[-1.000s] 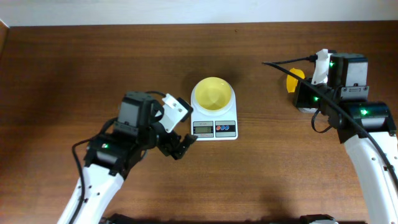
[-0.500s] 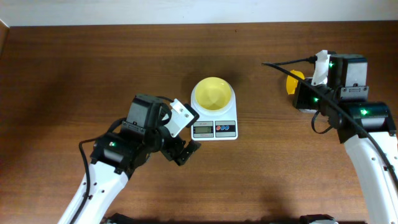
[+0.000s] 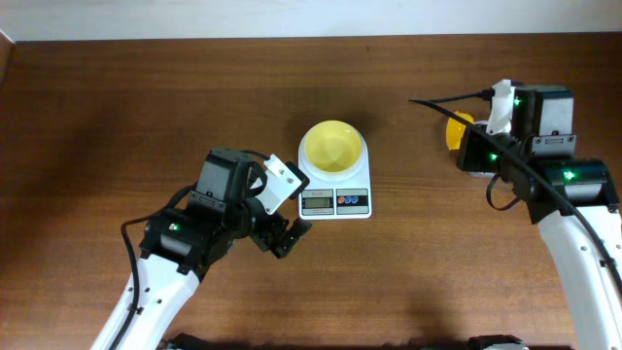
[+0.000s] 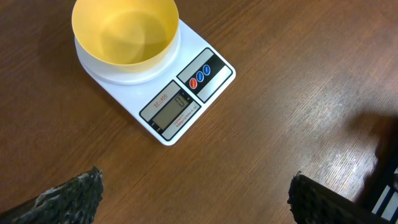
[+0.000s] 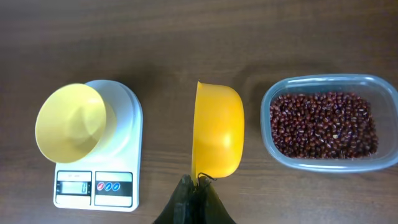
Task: Scoop item into bowl and weigh 50g on scale
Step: 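Move the yellow scoop with the right gripper down into the bean tub, then scoop beans and lift the filled scoop out of the tub, then carry the filled scoop left over the yellow bowl on the scale, then tilt the scoop with the right gripper to pour beans into the bowl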
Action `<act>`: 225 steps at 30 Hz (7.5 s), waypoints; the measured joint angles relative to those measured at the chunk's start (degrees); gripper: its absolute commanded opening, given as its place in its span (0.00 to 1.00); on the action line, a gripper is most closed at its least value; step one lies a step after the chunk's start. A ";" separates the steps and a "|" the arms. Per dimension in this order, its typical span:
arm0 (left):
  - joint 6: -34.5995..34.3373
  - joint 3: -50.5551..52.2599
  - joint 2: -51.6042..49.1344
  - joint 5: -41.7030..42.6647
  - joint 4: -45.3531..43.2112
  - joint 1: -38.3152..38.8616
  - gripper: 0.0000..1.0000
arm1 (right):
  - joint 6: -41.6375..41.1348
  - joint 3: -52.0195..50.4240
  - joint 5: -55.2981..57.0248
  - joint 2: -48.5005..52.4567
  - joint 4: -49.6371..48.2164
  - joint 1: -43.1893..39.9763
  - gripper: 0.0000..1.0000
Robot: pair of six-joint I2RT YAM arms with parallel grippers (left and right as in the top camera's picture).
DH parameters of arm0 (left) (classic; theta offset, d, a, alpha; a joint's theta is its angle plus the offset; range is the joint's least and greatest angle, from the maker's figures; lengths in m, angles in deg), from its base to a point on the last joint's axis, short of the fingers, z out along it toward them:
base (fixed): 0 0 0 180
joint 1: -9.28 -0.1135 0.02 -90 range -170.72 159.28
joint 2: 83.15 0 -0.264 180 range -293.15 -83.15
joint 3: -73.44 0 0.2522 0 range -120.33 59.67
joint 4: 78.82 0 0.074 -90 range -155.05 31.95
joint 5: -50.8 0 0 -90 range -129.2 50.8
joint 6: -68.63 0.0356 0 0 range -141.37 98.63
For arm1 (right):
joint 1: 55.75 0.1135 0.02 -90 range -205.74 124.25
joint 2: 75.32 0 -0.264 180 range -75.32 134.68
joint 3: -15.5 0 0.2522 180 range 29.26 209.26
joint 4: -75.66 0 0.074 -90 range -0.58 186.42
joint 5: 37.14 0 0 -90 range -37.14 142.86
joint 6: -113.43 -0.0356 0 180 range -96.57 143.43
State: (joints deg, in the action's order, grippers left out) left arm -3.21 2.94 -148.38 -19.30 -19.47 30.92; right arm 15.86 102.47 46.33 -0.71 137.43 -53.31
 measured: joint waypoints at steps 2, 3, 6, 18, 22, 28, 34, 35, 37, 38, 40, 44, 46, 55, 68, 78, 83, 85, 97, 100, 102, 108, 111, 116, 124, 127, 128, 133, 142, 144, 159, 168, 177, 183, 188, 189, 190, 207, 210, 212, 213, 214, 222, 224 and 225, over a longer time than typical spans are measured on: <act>0.00 0.00 0.00 0.00 0.00 0.00 0.99 | -0.02 0.00 -0.24 0.00 0.02 0.00 0.04; 0.00 0.00 0.00 0.00 0.00 0.00 0.99 | -0.02 0.00 -0.28 0.00 0.02 0.00 0.04; 0.00 0.00 0.00 0.00 0.02 0.00 0.99 | -0.02 0.00 -0.28 0.00 0.90 -0.02 0.04; 0.00 0.02 0.00 -0.02 0.00 0.00 0.99 | -0.20 2.82 -0.50 6.29 4.55 -6.34 0.04; 0.00 0.02 0.00 -0.02 0.02 0.00 0.99 | 3.80 6.40 -0.31 7.15 5.14 -15.96 0.04; 0.00 0.02 0.00 -0.02 0.00 0.00 0.99 | 6.32 6.43 -0.68 16.09 1.40 -25.70 0.04; 0.00 0.02 0.00 -0.02 0.02 0.00 0.99 | 6.54 6.43 -3.96 20.81 0.13 -25.70 0.04; 0.00 0.02 0.00 -0.02 0.02 0.00 0.99 | 6.58 6.43 -4.04 20.83 0.11 -25.70 0.04; 0.00 0.02 0.04 -0.02 0.02 0.00 0.99 | 7.39 6.43 -4.13 20.94 -0.11 -25.70 0.04; 0.00 0.02 0.04 -0.02 0.02 0.00 0.99 | 7.80 6.43 -4.13 21.57 -0.70 -25.70 0.04; 0.00 0.02 0.04 -0.02 0.02 0.00 0.99 | 8.00 6.43 -4.15 23.10 -1.29 -25.70 0.04; 0.00 0.02 0.09 -0.02 0.02 0.00 0.99 | 8.22 6.43 -4.17 26.69 -2.86 -25.70 0.04; 0.00 0.02 0.09 -0.02 0.02 0.00 0.99 | 8.24 6.45 -4.33 27.10 -2.86 -25.70 0.04; 0.00 0.02 0.09 -0.02 0.02 0.00 0.99 | 9.09 6.47 -9.25 29.99 -1.95 -25.70 0.04; 0.00 0.02 0.09 -0.02 0.02 0.00 0.99 | 11.23 5.33 -14.91 30.69 -0.20 -25.70 0.04; 0.00 0.02 0.09 -0.02 0.04 0.00 0.99 | 12.57 0.90 -20.63 30.67 -2.47 -25.77 0.04; 0.00 0.02 0.09 0.00 0.04 0.00 0.99 | 12.52 0.59 -22.32 30.69 -2.82 -25.99 0.04; 0.00 0.02 0.09 -0.02 0.02 0.00 0.99 | 12.50 0.37 -24.17 30.73 -2.62 -27.19 0.04; 0.00 0.02 0.09 -0.02 0.02 0.00 0.99 | 21.24 -0.11 -33.97 31.65 1.05 -32.68 0.04; 0.00 0.02 0.09 0.00 0.02 0.00 0.99 | 21.31 -0.11 -35.41 33.07 0.76 -32.74 0.04; 0.00 0.02 0.09 -0.02 0.02 0.00 0.99 | 21.31 -0.11 -37.97 34.03 0.76 -32.98 0.04; 0.00 0.02 0.09 -0.02 0.02 0.00 0.99 | 21.00 -0.11 -42.73 35.71 -1.81 -33.05 0.04; 0.00 0.02 0.09 -0.02 0.04 0.00 0.99 | 20.87 -0.11 -42.86 35.71 -1.81 -33.05 0.04; 0.00 0.02 0.09 -0.02 0.02 0.00 0.99 | 20.81 -0.11 -42.91 35.76 -1.81 -33.46 0.04; 0.00 0.02 0.09 -0.02 0.02 0.00 0.99 | 20.22 -0.28 -49.31 36.26 -1.99 -39.10 0.04; 0.00 0.02 0.09 -0.02 0.02 0.00 0.99 | 20.13 -0.28 -51.56 36.26 -2.01 -39.98 0.04; 0.00 0.02 0.09 -0.02 0.02 0.00 0.99 | 20.11 -0.28 -52.35 36.26 -2.01 -40.11 0.04; 0.00 0.02 0.09 -0.02 0.02 0.00 0.99 | 19.98 -0.31 -56.28 36.26 -2.21 -40.24 0.04; 0.00 0.02 0.09 0.00 0.02 0.00 0.99 | 19.98 -0.33 -60.24 36.26 -1.03 -44.00 0.04; 0.00 0.02 0.09 -0.02 0.02 0.00 0.99 | 19.96 -0.33 -61.68 36.26 -0.90 -44.09 0.04; 0.00 0.02 0.09 -0.02 0.02 0.00 0.99 | 19.96 -0.33 -78.79 36.26 1.29 -44.09 0.04; 0.00 0.02 0.09 -0.02 0.02 0.00 0.99 | 19.91 -0.35 -80.02 36.26 -0.37 -37.77 0.04; 0.00 0.02 0.09 -0.02 0.00 0.00 0.99 | 4.61 -0.76 -80.35 36.28 -19.80 -22.86 0.04; 0.00 0.04 0.09 -0.02 0.02 0.00 0.99 | -4.66 -0.79 -80.35 36.28 -26.03 -15.30 0.04; 0.00 0.07 0.09 -0.02 0.02 0.00 0.99 | -6.99 -0.79 -80.32 36.28 -26.23 -11.93 0.04; 0.00 0.04 0.09 -0.02 0.04 0.00 0.99 | -7.23 -0.79 -80.32 36.28 -26.21 -11.15 0.04; 0.00 0.04 0.09 -0.02 0.02 0.00 0.99 | -7.28 -0.79 -79.95 36.28 -26.21 -10.08 0.04; 0.00 0.04 0.09 -0.02 0.02 0.00 0.99 | -6.69 -0.79 -67.41 36.28 -26.21 0.35 0.04; 0.00 0.07 0.09 -0.02 0.02 0.00 0.99 | -4.98 -0.79 -63.10 36.28 -26.21 0.35 0.04; 0.00 0.07 0.09 -0.02 0.02 0.00 0.99 | -4.33 -0.79 -61.64 36.28 -26.21 0.35 0.04; 0.00 0.07 0.09 -0.02 0.02 0.00 0.99 | -3.41 -0.79 -60.96 36.28 -26.18 0.42 0.04; 0.00 0.04 0.09 -0.02 0.02 0.00 0.99 | -2.21 -0.79 -60.46 36.28 -26.21 0.42 0.04; 0.00 0.07 0.09 -0.02 0.02 0.00 0.99 | 11.69 -0.79 -59.45 36.28 -26.18 2.95 0.04; 0.00 0.07 0.09 -0.02 0.02 0.00 0.99 | 13.46 -0.79 -58.36 36.28 -26.21 3.26 0.04; 0.00 0.07 0.09 -0.02 0.02 0.00 0.99 | 13.97 -0.79 -57.72 36.28 -26.21 3.26 0.04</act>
State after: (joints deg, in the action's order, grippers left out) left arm -3.21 3.01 -148.29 -19.32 -19.45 30.92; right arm 29.83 101.68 -11.39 35.57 111.22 -50.05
